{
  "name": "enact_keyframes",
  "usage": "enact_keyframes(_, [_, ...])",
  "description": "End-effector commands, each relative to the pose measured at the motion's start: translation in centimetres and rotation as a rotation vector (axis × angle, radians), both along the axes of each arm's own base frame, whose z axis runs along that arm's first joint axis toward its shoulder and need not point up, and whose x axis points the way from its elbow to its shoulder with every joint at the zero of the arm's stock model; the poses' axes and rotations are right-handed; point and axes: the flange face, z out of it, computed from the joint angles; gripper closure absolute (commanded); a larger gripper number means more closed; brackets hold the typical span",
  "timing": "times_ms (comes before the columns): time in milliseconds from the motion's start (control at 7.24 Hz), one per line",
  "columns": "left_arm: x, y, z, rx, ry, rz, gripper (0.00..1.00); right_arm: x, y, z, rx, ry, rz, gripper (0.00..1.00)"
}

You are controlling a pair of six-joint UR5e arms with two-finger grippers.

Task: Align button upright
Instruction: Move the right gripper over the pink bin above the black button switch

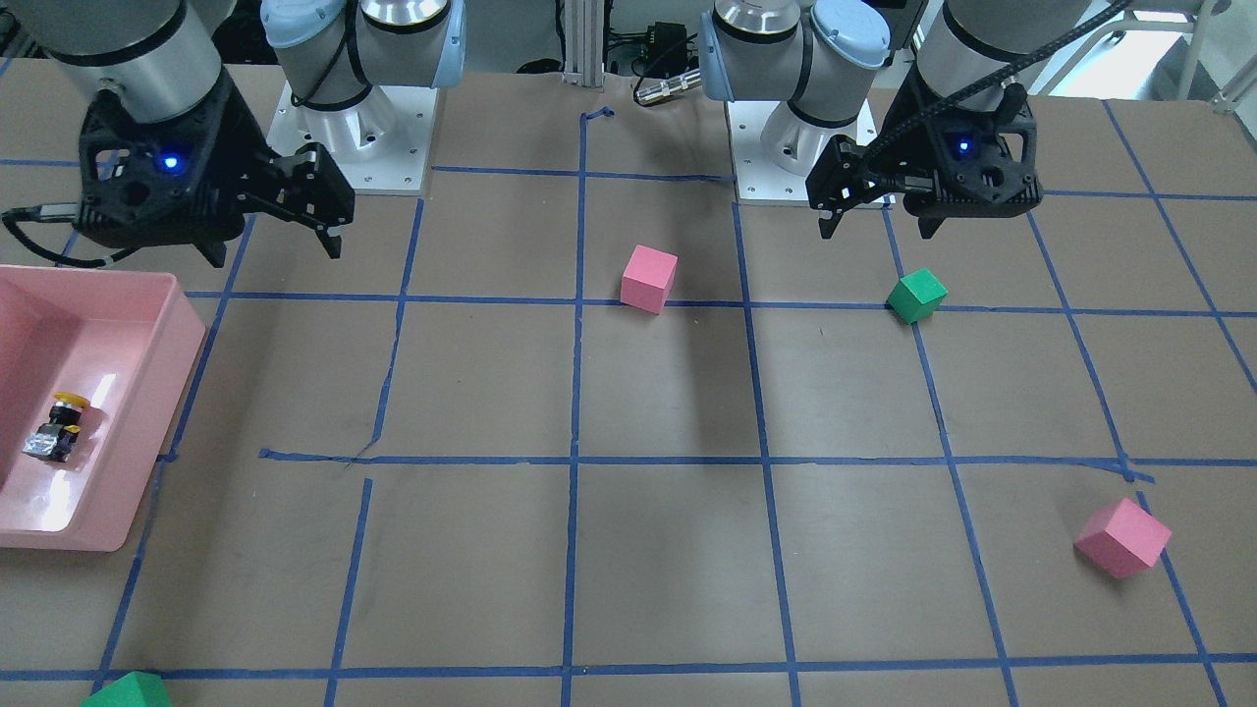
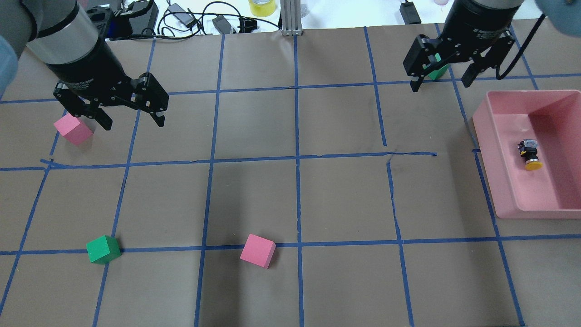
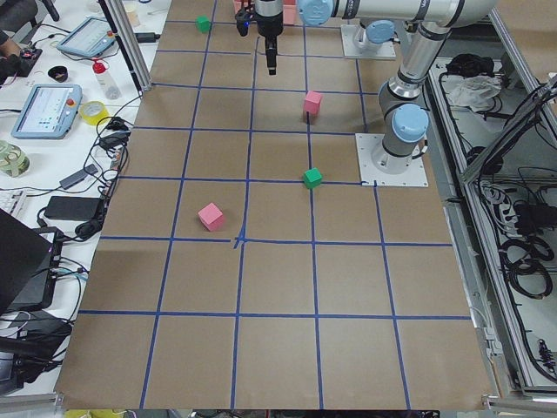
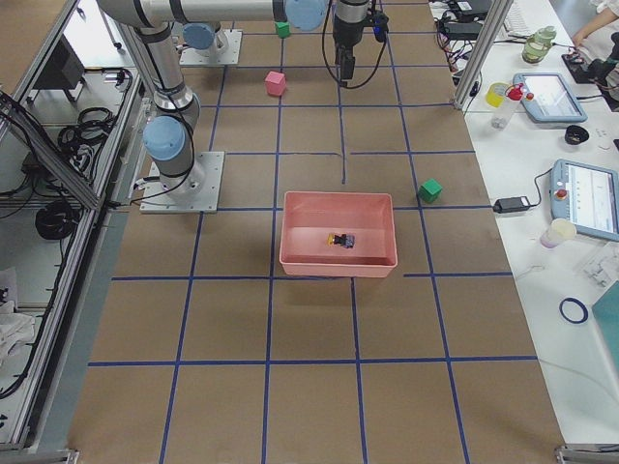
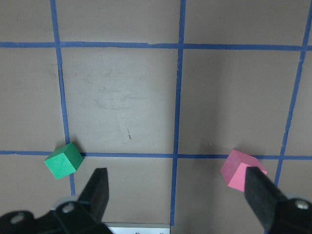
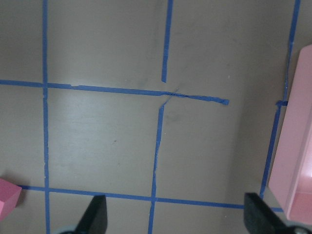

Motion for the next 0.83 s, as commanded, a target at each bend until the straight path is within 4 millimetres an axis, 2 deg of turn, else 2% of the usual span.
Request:
enact_keyframes(0, [0.0,0.3,0.4,-0.009,-0.008,-0.001,0.00,-10.9,-2.0,-3.7,-0.020,-0.010,-0.025,0.00])
enact_keyframes(276, [0.1,0.6,0.6,-0.011,-0.012,-0.002,0.00,-19.9,-2.1,-9.8,-0.008,-0.003,-0.171,0.00])
enact_keyframes(414, [0.1,0.6,0.6,-0.011,-0.012,-0.003,0.00,-23.9,-1.4,-14.0,-0.014,-0.002,-0.199,0.00])
enact_keyframes(552, [0.1,0.6,0.5,-0.006,-0.010,-0.001,0.00,-26.6,-1.2,-16.8,-0.069,0.039,-0.204,0.00])
enact_keyframes(691, [0.1,0.6,0.3,-0.001,-0.011,-0.001,0.00,-27.8,-1.2,-19.4,-0.051,0.083,-0.208,0.00])
